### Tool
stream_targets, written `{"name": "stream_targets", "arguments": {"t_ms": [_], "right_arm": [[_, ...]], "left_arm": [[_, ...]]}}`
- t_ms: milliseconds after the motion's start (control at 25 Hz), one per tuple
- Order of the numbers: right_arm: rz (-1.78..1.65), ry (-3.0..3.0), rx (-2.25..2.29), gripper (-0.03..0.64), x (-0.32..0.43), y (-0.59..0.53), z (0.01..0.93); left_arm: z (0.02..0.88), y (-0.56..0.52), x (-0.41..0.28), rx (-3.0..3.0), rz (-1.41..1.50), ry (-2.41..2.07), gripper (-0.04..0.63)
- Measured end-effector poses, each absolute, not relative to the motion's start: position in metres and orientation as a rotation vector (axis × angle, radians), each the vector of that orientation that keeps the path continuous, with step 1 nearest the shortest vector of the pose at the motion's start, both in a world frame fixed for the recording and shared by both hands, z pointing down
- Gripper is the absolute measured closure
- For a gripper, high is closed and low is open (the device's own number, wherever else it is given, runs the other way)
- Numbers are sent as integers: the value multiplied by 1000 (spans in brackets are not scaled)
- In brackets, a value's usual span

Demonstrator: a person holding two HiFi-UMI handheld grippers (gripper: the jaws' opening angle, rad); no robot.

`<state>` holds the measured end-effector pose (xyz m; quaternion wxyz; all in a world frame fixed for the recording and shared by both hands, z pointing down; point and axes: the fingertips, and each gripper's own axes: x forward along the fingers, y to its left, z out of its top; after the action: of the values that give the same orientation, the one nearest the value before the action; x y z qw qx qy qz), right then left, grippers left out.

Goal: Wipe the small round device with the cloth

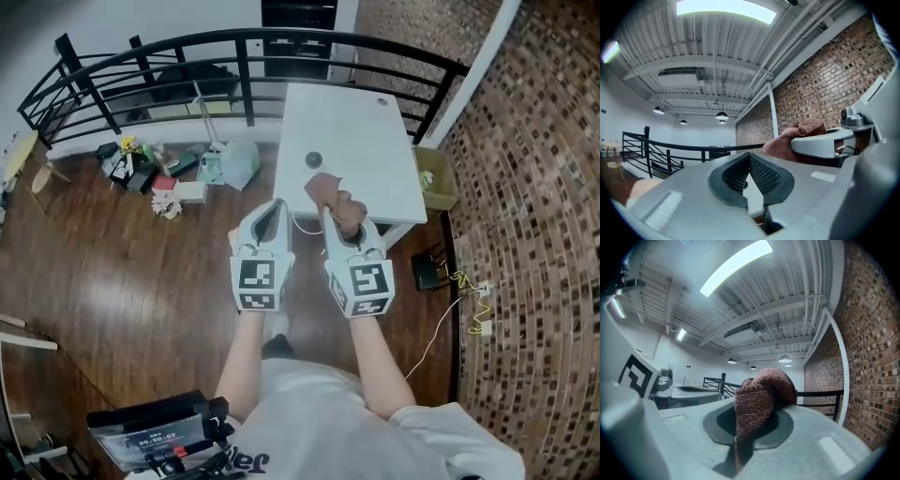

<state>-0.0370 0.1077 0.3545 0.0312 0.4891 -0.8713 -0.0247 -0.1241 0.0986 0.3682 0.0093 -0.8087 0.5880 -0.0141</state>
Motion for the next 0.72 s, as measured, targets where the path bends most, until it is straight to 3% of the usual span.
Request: {"name": "stream_targets", "arguments": {"t_ms": [280,520,720], "right_arm": [[-57,-2681,1530,591,-69,11,368],[107,-2651,1607,591,-28,-43,411],[207,-2605,1649,591,10,-95,441]], "left_arm": [[382,-12,-174,-2572,-19,1851,586],[448,-70,-168,-2674,-131,1846,586],[512,-111,-145,-2763,-343,1851,498]]}}
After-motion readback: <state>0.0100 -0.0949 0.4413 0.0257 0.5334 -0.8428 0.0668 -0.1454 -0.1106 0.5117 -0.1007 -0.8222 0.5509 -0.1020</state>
